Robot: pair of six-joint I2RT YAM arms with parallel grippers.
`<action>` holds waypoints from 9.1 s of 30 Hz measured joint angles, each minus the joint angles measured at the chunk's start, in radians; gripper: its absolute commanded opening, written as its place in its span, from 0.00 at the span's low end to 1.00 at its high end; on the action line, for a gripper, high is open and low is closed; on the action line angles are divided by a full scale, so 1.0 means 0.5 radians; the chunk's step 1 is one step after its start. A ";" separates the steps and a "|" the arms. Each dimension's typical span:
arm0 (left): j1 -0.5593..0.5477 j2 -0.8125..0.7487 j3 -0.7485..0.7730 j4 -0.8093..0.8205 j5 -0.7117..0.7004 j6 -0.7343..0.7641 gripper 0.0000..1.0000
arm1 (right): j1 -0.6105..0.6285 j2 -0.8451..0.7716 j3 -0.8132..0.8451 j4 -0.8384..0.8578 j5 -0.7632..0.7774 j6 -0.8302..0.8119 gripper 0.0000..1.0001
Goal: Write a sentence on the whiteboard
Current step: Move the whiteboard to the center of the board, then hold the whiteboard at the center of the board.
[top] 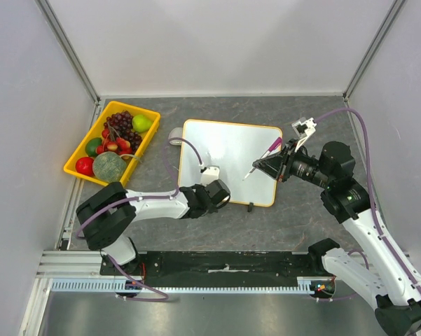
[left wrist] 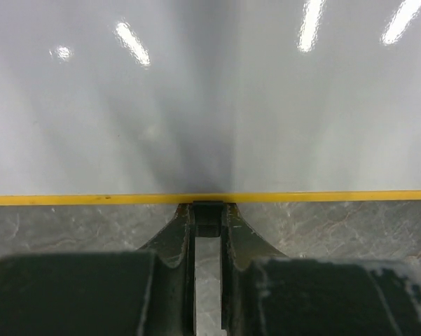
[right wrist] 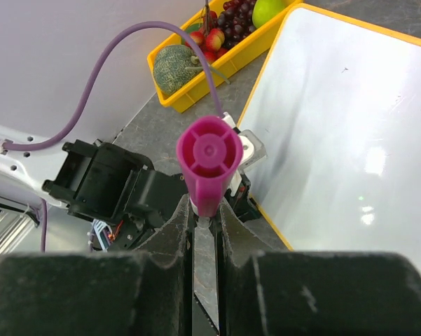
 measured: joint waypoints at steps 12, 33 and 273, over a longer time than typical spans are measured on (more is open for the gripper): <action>-0.325 0.102 0.185 -0.468 -0.188 -0.490 0.02 | 0.000 -0.006 -0.018 0.019 0.001 0.023 0.00; -0.645 0.172 0.282 -0.755 -0.300 -0.886 0.46 | 0.000 -0.014 -0.040 0.021 0.001 0.029 0.00; 1.598 -0.457 -1.002 2.033 2.753 0.271 0.02 | 0.417 0.577 -0.198 0.678 0.411 -0.085 0.00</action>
